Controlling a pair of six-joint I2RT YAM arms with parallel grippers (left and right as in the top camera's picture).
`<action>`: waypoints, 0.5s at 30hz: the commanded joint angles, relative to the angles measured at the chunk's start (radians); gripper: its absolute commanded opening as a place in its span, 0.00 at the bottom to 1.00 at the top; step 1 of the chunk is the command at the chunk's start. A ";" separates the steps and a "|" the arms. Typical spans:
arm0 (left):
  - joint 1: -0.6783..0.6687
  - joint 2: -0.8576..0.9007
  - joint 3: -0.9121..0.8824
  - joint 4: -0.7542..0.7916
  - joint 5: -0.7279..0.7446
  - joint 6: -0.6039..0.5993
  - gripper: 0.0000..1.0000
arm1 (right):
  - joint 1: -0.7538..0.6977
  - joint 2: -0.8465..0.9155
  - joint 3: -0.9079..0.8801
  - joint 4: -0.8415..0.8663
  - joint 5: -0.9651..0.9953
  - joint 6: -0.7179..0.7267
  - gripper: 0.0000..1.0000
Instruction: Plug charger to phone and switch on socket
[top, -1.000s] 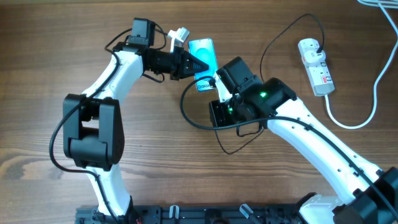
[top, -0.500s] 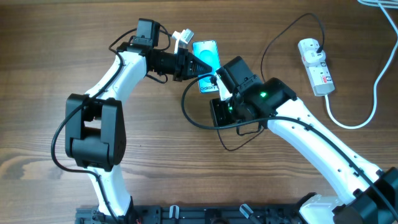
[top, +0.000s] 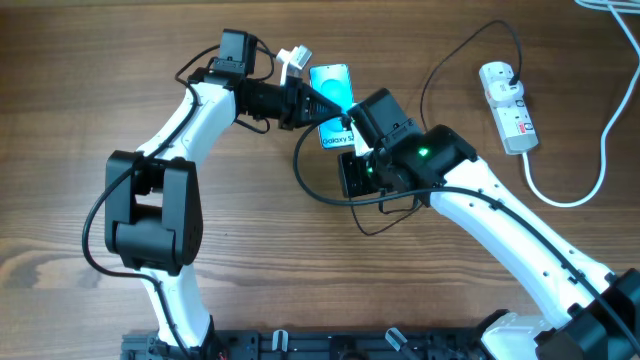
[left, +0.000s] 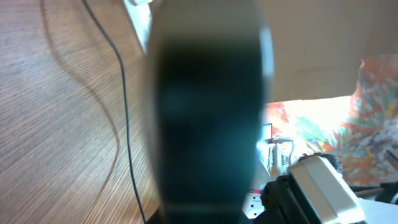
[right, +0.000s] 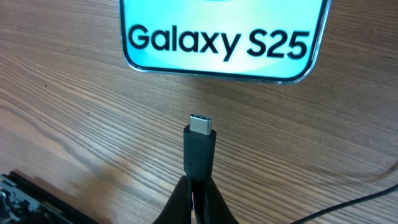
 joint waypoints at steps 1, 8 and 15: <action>-0.002 -0.030 0.002 0.028 0.104 0.025 0.04 | 0.002 0.001 0.016 0.002 -0.017 0.024 0.04; -0.002 -0.030 0.002 0.030 0.104 0.025 0.04 | 0.002 0.010 0.016 0.010 -0.015 0.019 0.04; -0.003 -0.030 0.002 0.029 0.103 0.049 0.04 | 0.002 0.010 0.016 0.017 -0.001 0.016 0.04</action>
